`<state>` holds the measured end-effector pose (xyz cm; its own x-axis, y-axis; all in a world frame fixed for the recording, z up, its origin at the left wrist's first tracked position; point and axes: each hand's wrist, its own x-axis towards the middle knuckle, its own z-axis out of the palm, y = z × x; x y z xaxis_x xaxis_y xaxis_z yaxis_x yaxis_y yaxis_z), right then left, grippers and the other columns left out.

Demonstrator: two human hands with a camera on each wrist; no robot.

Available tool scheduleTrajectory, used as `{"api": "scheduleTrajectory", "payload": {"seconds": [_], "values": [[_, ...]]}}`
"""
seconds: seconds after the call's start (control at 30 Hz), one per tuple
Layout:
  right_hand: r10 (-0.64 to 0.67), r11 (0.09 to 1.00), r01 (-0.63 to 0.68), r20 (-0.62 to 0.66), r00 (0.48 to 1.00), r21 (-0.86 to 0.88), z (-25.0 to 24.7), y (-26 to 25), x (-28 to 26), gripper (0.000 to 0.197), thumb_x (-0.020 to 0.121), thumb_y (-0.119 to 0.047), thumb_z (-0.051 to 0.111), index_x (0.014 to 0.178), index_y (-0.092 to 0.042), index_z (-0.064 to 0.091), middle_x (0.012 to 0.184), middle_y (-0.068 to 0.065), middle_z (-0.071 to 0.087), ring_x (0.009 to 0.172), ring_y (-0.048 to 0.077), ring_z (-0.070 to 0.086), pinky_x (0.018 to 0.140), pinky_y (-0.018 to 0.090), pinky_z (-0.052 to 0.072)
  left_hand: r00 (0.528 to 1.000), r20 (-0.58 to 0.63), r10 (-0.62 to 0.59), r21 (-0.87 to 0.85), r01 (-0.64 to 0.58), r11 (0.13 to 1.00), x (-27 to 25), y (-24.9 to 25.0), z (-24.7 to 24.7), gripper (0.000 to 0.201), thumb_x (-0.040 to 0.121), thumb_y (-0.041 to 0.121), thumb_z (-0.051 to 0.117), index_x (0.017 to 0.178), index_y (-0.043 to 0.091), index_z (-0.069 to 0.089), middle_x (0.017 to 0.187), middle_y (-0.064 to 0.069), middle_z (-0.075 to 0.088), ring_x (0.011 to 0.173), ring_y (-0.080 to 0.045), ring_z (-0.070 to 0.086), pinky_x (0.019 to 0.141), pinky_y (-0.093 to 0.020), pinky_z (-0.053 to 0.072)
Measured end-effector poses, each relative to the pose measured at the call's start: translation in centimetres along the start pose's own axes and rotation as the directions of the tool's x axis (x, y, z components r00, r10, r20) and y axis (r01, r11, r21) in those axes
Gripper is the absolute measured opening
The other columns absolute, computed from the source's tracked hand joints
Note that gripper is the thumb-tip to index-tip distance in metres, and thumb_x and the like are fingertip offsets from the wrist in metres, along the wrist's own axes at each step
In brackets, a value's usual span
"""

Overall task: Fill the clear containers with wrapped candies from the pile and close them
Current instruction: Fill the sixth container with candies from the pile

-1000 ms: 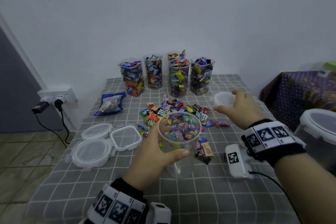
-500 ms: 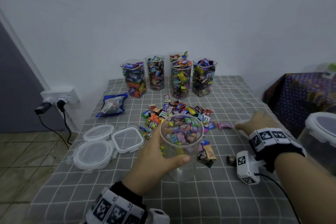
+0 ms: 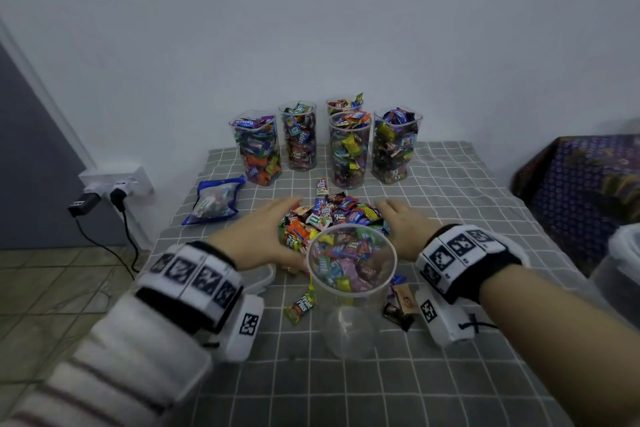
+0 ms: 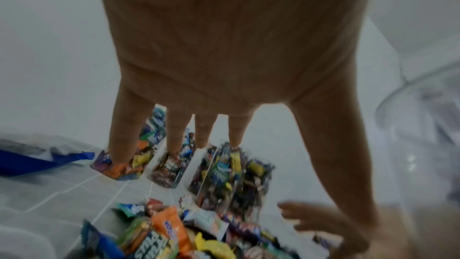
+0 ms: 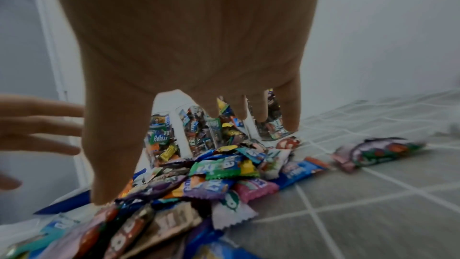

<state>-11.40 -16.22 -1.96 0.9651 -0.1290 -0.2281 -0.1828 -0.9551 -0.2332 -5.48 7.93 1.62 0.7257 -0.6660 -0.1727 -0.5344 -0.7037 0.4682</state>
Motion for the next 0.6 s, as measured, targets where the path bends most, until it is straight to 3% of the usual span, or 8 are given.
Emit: {"api": "scheduleTrajectory", "payload": {"seconds": [0.07, 0.17, 0.3, 0.4, 0.5, 0.6], "values": [[-0.024, 0.999, 0.026, 0.043, 0.999, -0.044, -0.3, -0.7, 0.7, 0.111, 0.072, -0.056, 0.071, 0.15, -0.019, 0.002, 0.154, 0.011, 0.015, 0.14, 0.028, 0.022, 0.113, 0.042, 0.025, 0.996, 0.077, -0.041, 0.128, 0.031, 0.991, 2.8, 0.3, 0.5, 0.116, 0.064, 0.053, 0.078, 0.151, 0.026, 0.007, 0.158, 0.001, 0.013, 0.142, -0.018, 0.021, 0.116, -0.041, 0.024], [-0.028, 0.994, 0.038, 0.095, 0.995, -0.104, -0.4, -1.5, 1.6, 0.109, 0.075, -0.056, 0.067, 0.151, -0.021, -0.004, 0.156, 0.013, 0.01, 0.142, 0.03, 0.017, 0.113, 0.044, 0.021, 0.984, 0.146, -0.103, 0.264, 0.061, 0.963, 5.9, 0.9, 1.6, 0.116, 0.066, 0.055, 0.076, 0.151, 0.027, 0.002, 0.159, -0.002, 0.007, 0.143, -0.023, 0.018, 0.114, -0.045, 0.026], [-0.002, 0.984, 0.031, 0.166, 0.986, -0.174, -0.4, -2.1, 2.8, 0.109, 0.076, -0.057, 0.067, 0.15, -0.027, -0.006, 0.157, 0.014, 0.004, 0.143, 0.034, 0.013, 0.113, 0.047, 0.019, 0.967, 0.198, -0.163, 0.371, 0.079, 0.925, 8.2, 1.5, 2.6, 0.106, 0.079, 0.05, 0.069, 0.151, 0.028, -0.005, 0.158, -0.01, 0.004, 0.142, -0.03, 0.024, 0.106, -0.044, 0.033], [0.01, 0.967, 0.047, 0.221, 0.975, -0.249, -0.4, -2.1, 3.7, 0.107, 0.073, -0.066, 0.062, 0.149, -0.034, -0.006, 0.158, 0.012, 0.004, 0.14, 0.039, 0.018, 0.111, 0.056, 0.023, 0.955, 0.237, -0.18, 0.372, 0.082, 0.925, 9.3, 1.2, 3.2, 0.108, 0.08, 0.046, 0.07, 0.15, 0.03, -0.011, 0.158, -0.016, 0.001, 0.141, -0.032, 0.024, 0.106, -0.043, 0.033], [0.018, 0.955, 0.06, 0.261, 0.965, -0.289, -0.5, -2.1, 4.2, 0.097, 0.075, -0.067, 0.059, 0.148, -0.041, 0.001, 0.156, 0.012, 0.011, 0.136, 0.041, 0.028, 0.108, 0.057, 0.029, 0.943, 0.284, -0.173, 0.404, 0.046, 0.914, 9.7, 1.1, 3.4, 0.098, 0.085, 0.043, 0.066, 0.15, 0.031, -0.007, 0.153, -0.021, 0.018, 0.135, -0.034, 0.033, 0.103, -0.04, 0.036], [-0.003, 0.962, 0.072, 0.253, 0.967, -0.264, -0.5, -2.3, 4.3, 0.086, 0.079, -0.062, 0.059, 0.148, -0.039, 0.014, 0.149, 0.014, 0.026, 0.132, 0.037, 0.035, 0.106, 0.05, 0.034, 0.959, 0.256, -0.12, 0.464, -0.013, 0.886, 9.7, 1.3, 3.5, 0.079, 0.09, 0.041, 0.059, 0.151, 0.031, 0.01, 0.138, -0.018, 0.043, 0.124, -0.032, 0.045, 0.093, -0.035, 0.04]]}}
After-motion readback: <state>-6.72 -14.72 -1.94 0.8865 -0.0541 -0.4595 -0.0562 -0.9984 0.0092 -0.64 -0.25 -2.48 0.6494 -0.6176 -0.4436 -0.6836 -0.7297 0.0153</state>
